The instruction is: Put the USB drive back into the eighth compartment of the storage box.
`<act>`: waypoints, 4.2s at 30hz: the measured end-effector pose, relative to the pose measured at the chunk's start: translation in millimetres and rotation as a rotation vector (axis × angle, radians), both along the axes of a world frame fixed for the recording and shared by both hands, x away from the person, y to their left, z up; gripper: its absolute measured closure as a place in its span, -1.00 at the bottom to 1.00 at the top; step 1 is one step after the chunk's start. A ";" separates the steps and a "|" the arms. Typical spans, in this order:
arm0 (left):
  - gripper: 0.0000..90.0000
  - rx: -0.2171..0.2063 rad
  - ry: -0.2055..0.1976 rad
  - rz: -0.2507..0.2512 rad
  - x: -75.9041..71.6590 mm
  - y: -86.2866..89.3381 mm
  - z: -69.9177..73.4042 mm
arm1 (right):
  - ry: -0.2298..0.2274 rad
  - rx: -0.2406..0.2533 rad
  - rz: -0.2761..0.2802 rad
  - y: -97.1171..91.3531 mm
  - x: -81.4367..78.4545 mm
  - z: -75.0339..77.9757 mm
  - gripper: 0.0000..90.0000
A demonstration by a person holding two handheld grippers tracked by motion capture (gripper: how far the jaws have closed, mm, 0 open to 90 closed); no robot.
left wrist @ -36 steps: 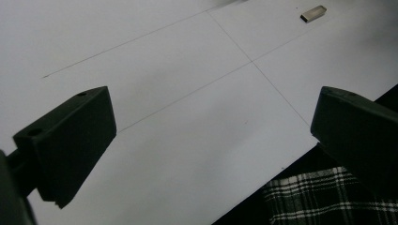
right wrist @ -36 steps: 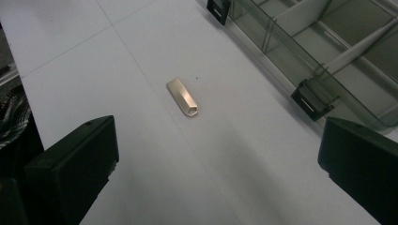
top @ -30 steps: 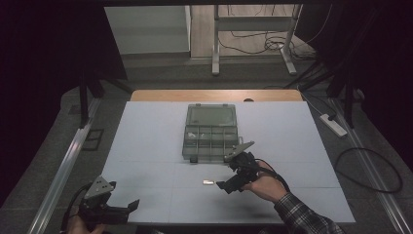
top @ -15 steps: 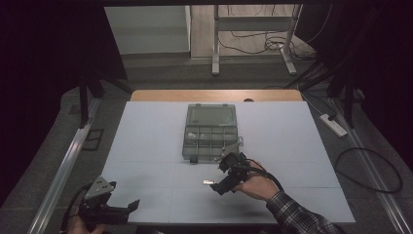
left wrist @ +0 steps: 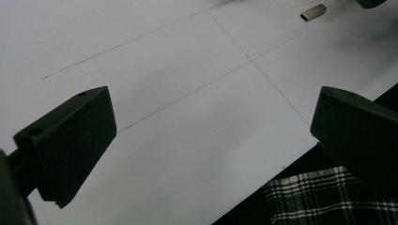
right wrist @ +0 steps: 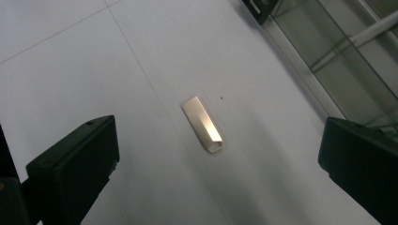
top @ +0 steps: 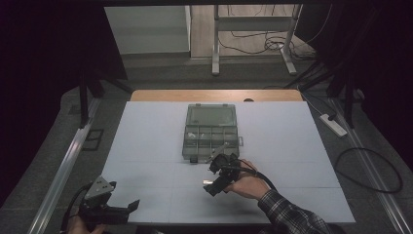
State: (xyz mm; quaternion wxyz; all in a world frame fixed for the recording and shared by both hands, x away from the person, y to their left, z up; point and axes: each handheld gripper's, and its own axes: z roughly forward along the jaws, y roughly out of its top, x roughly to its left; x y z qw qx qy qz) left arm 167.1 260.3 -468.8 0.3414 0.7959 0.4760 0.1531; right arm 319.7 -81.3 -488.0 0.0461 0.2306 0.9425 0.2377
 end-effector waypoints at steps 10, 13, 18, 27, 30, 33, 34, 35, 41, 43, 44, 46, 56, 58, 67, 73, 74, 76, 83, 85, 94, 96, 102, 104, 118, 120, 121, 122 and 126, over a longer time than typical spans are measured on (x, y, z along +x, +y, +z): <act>-0.98 0.002 -0.001 -0.002 -0.1 -0.1 0.0 | 0.018 -0.047 0.036 17.8 3.3 -12.4 -1.00; -0.98 0.002 -0.001 -0.002 -0.1 -0.2 0.0 | 0.016 -0.053 0.042 21.1 3.3 -14.8 -1.00; -0.98 0.003 -0.001 -0.003 -0.2 -0.2 0.1 | 0.005 -0.078 0.049 25.7 5.7 -21.4 -1.00; -0.98 0.003 -0.003 -0.005 -0.4 -0.2 0.0 | -0.004 -0.106 0.054 29.7 8.9 -34.1 -1.00; -0.98 0.005 -0.003 -0.005 -0.4 -0.4 0.0 | -0.005 -0.104 0.055 29.0 8.7 -34.5 -1.00; -0.98 0.006 -0.004 -0.006 -0.4 -0.5 0.0 | -0.008 -0.101 0.054 28.6 8.3 -34.7 -1.00; -0.98 0.008 -0.004 -0.006 -0.5 -0.7 0.0 | -0.011 -0.099 0.056 28.3 8.1 -35.0 -1.00; -0.98 0.008 -0.004 -0.006 -0.5 -0.7 0.0 | -0.013 -0.097 0.059 28.2 8.0 -35.0 -1.00; -0.98 0.008 -0.004 -0.007 -0.4 -0.6 0.0 | -0.014 -0.094 0.076 28.2 8.2 -34.0 -0.94; -0.98 0.008 -0.005 -0.007 -0.5 -0.6 0.0 | -0.012 -0.093 0.081 27.8 7.9 -32.5 -0.82; -0.98 0.009 -0.005 -0.007 -0.7 -0.9 0.0 | -0.015 -0.091 0.105 26.4 7.1 -28.9 -0.56; -0.98 0.011 -0.006 -0.007 -0.8 -1.1 0.1 | -0.015 -0.091 0.122 23.9 6.8 -25.4 -0.29; -0.98 0.017 -0.007 -0.009 -0.9 -1.6 0.1 | -0.006 -0.117 0.187 18.6 4.7 -18.7 0.72; -0.98 0.017 -0.007 -0.009 -0.9 -1.7 0.1 | -0.009 -0.116 0.191 19.4 3.1 -18.7 0.74; -0.98 0.019 -0.006 -0.007 -0.7 -2.1 0.0 | 0.006 -0.093 0.171 17.0 4.2 -18.4 0.75; -0.98 0.015 -0.004 -0.007 -0.5 -1.7 -0.1 | 0.027 -0.047 0.162 14.4 5.7 -13.1 0.75; -0.98 0.015 -0.004 -0.007 -0.5 -1.6 -0.1 | 0.028 -0.041 0.163 13.9 6.0 -11.7 0.75; -0.98 0.014 -0.003 -0.006 -0.5 -1.6 -0.1 | 0.029 -0.027 0.154 11.8 7.0 -8.8 0.75; -0.98 0.012 -0.003 -0.004 -0.4 -1.6 -0.1 | 0.026 0.000 0.133 6.6 11.5 -3.1 0.75; -0.98 0.013 -0.003 -0.004 -0.4 -1.5 -0.1 | 0.022 0.012 0.126 4.8 13.1 -0.6 0.75; -0.98 0.013 -0.003 -0.004 -0.4 -1.6 -0.1 | 0.007 0.052 0.079 -6.0 21.3 12.8 0.75; -0.98 0.014 -0.003 -0.005 -0.4 -1.6 -0.1 | 0.002 0.056 0.066 -9.0 23.8 15.1 0.75; -0.98 0.015 -0.003 -0.006 -0.4 -1.7 -0.1 | -0.009 0.065 0.042 -13.4 27.7 18.6 0.75; -0.98 0.015 -0.003 -0.006 -0.4 -1.7 -0.2 | -0.015 0.070 0.031 -15.3 29.5 20.0 0.75; -0.98 0.017 -0.002 -0.006 -0.3 -2.1 -0.2 | -0.055 0.090 -0.053 -32.4 46.0 26.6 0.75; -0.98 0.019 -0.002 -0.005 -0.3 -2.2 -0.2 | -0.058 0.094 -0.066 -34.9 48.3 27.2 0.75; -0.98 0.019 -0.002 -0.005 -0.3 -2.2 -0.2 | -0.058 0.094 -0.066 -34.9 48.3 27.2 0.75; -0.98 0.019 -0.002 -0.006 -0.3 -2.2 -0.2 | -0.060 0.095 -0.070 -36.1 49.4 27.5 0.75; -0.97 0.020 -0.002 -0.006 -0.3 -2.4 -0.2 | -0.066 0.099 -0.085 -39.7 52.7 28.6 0.75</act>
